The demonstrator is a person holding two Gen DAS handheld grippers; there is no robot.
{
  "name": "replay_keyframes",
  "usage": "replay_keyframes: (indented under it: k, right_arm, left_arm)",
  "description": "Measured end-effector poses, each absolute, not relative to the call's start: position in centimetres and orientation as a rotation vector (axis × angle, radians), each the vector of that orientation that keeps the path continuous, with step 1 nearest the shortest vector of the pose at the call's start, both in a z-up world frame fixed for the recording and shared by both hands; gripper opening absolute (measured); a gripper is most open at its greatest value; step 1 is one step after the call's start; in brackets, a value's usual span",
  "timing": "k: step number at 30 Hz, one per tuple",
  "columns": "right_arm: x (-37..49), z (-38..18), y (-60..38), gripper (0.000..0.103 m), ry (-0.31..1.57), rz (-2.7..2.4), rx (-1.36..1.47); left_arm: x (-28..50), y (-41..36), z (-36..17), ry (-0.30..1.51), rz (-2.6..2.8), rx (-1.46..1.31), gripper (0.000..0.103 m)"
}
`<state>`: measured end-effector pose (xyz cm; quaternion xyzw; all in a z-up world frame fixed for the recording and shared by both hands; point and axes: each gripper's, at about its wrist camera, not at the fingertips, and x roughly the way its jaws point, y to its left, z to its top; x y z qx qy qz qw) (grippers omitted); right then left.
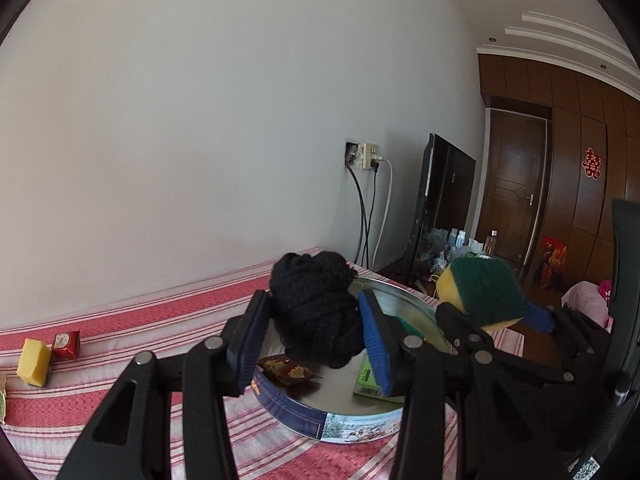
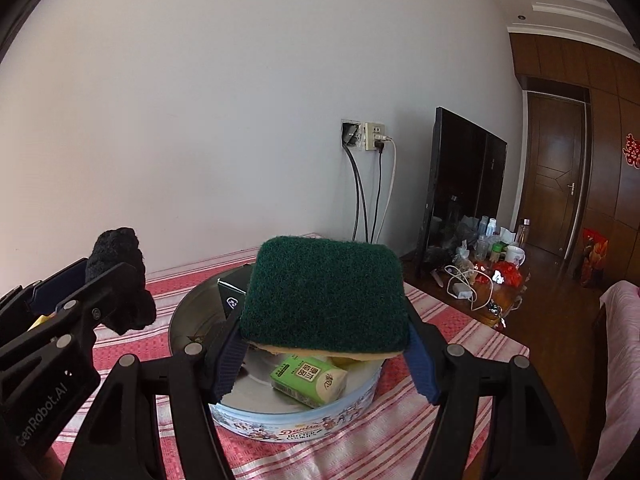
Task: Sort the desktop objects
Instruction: 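Carry the yarn ball and sponge with both tools over the basin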
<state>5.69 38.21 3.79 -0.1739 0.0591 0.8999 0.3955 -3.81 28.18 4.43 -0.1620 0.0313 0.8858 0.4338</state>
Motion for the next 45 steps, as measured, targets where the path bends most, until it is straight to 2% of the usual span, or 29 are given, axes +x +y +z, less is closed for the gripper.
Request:
replay_keyframes:
  k: [13, 45]
  right_arm:
    - [6.9, 4.1, 41.2, 0.071, 0.174, 2.187, -0.435]
    - [5.1, 2.8, 43.6, 0.071, 0.223, 2.159, -0.454]
  left_arm:
    - [-3.9, 31.4, 4.6, 0.094, 2.129, -0.392, 0.045]
    - [-5.6, 32.2, 2.0, 0.121, 2.165, -0.474, 0.046]
